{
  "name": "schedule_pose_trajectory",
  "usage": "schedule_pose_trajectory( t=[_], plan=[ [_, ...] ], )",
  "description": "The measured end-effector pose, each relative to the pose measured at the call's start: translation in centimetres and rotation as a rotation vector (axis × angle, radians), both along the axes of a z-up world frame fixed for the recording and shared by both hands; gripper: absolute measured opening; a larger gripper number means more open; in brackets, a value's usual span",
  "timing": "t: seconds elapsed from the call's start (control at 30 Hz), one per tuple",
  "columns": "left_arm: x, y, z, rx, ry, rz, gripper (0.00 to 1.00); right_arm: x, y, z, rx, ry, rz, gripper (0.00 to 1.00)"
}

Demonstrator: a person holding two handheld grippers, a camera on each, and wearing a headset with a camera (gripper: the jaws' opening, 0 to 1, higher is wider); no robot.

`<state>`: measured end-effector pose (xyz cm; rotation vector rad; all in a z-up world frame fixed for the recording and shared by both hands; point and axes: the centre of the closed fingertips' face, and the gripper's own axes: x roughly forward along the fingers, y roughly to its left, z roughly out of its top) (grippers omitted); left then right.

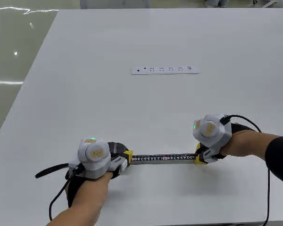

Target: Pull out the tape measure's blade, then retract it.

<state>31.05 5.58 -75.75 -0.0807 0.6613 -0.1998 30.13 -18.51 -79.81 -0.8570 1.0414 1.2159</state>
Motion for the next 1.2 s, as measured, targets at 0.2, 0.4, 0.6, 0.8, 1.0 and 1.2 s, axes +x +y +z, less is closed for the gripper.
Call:
schedule_pose_trajectory(
  t=[0.2,0.4,0.6,0.8,1.0,1.2],
  plan=[
    [0.0,0.0,0.0,0.000,0.000,0.000,0.58,0.1,0.3,0.0,0.006,0.001,-0.004,0.11],
    [0.0,0.0,0.0,0.000,0.001,0.000,0.58,0.1,0.5,0.0,0.009,0.001,-0.007,0.11],
    [0.0,0.0,0.1,0.000,0.000,0.000,0.58,0.1,0.7,0.0,0.014,0.004,-0.014,0.11],
    [0.0,0.0,0.1,-0.001,0.000,0.000,0.58,0.1,0.9,0.0,0.019,0.005,-0.015,0.11],
    [0.0,0.0,0.1,-0.001,0.001,0.000,0.58,0.1,1.1,0.0,0.022,0.006,-0.015,0.11],
    [0.0,-0.1,0.1,-0.001,0.002,-0.001,0.58,0.1,1.3,0.0,0.024,0.007,-0.017,0.11]
  ],
)
